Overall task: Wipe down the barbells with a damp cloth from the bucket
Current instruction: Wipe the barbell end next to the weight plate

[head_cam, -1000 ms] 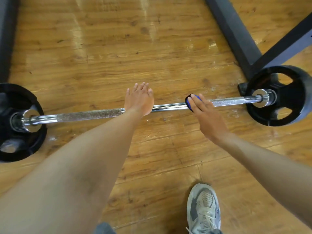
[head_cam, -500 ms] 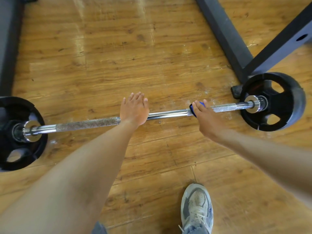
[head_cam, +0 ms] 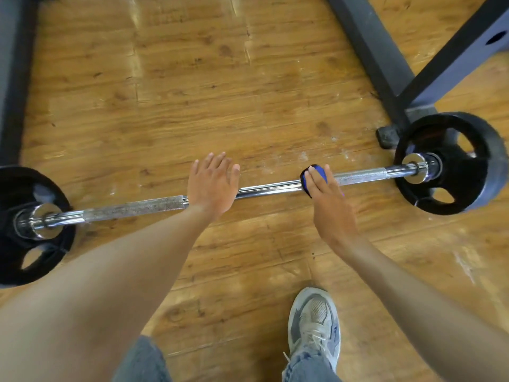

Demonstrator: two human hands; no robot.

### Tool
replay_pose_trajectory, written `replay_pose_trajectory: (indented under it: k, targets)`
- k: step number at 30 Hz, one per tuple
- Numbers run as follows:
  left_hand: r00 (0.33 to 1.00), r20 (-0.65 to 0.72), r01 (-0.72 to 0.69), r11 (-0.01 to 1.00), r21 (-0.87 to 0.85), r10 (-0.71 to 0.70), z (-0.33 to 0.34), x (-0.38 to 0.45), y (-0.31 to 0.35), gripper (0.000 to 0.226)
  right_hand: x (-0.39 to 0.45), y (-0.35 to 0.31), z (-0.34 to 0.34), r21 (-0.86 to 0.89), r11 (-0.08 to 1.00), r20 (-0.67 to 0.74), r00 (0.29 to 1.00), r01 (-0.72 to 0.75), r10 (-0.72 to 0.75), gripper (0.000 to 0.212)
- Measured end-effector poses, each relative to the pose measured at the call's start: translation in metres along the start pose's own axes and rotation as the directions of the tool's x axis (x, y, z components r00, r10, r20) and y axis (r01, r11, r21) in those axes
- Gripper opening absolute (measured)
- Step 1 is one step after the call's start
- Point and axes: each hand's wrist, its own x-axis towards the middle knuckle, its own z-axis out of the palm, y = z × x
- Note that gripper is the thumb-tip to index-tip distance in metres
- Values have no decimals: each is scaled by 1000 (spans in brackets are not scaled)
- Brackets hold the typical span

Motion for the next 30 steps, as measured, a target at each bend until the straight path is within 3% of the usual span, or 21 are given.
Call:
replay_pose_trajectory:
  k: [3,7,11,16,20,24,28,30]
  targets:
    - [1000,-16,3,999,42,-2,0,-14,3,67,-13,14,4,-31,995,-40,994,97,-98,94]
    - [999,-39,2,999,53,0,0,-31,6,77,-27,-12,8,-3,994,-19,994,-108,107,94]
    - [1000,-9,13,999,42,-13,1,-49,9,71,-41,-11,11,-32,999,-5,1000,20,-21,96]
    - [999,-50,18,1000,14,-17,7,-74,11,70,-57,-17,11,-33,981,32,981,-192,193,89]
    - [998,-59,34,999,17,-32,11,-94,13,75,-75,-22,10,-48,999,103,994,-15,20,89]
    - [999,-22,36,999,14,-36,12,-112,15,75,-93,10,-6,-88,979,118,974,-185,195,80]
    - [999,30,41,999,3,-41,7,-130,17,79,-93,5,-24,-126,989,323,939,-83,120,78]
    - [997,49,52,999,15,-53,6,-137,19,80,-91,7,-37,-147,989,350,934,-14,65,78]
